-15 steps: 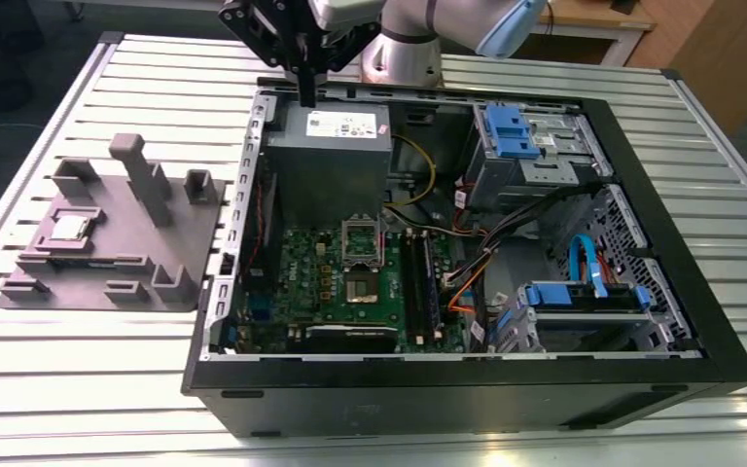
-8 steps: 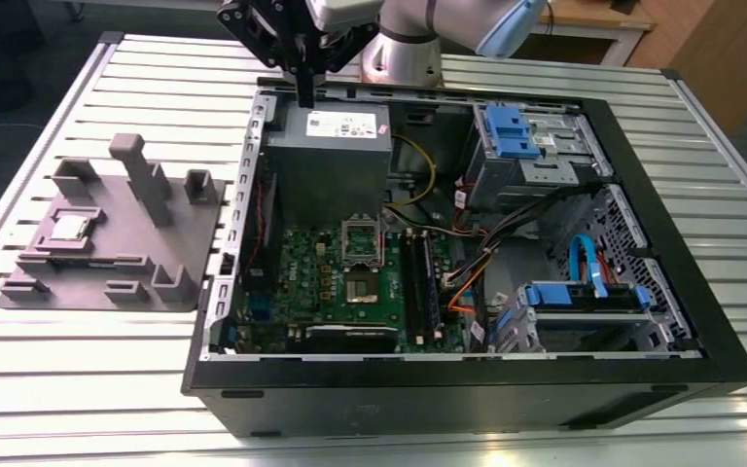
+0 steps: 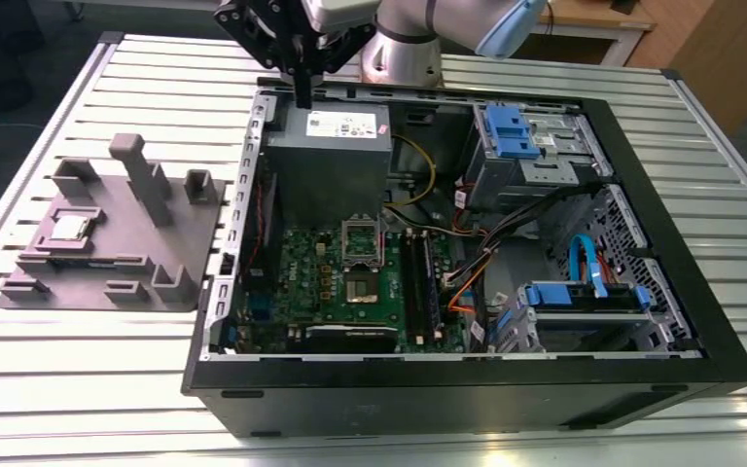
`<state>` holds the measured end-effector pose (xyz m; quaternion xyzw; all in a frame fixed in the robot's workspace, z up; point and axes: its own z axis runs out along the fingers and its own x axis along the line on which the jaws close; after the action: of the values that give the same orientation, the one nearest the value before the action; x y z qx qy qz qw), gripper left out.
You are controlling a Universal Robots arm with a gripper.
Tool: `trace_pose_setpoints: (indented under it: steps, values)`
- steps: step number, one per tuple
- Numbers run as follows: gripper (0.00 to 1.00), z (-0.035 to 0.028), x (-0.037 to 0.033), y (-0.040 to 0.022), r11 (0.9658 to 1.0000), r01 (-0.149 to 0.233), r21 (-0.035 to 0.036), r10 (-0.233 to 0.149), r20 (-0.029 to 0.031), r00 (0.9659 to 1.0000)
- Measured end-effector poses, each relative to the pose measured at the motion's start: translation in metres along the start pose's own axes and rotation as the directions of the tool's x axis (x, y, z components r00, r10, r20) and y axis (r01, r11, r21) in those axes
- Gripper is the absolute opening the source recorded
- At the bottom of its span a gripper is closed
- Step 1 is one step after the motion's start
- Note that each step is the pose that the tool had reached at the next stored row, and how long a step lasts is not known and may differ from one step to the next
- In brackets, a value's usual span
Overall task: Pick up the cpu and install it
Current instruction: 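Reach for the cpu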
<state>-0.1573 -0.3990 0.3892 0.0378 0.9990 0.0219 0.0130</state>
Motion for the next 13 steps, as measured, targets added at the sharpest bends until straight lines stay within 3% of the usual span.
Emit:
trace_pose_setpoints:
  steps: [13]
  values:
    - [0.11, 0.0015, 0.0033, -0.0003, 1.0, 0.0, 0.0, 0.0, 0.0, 1.0]
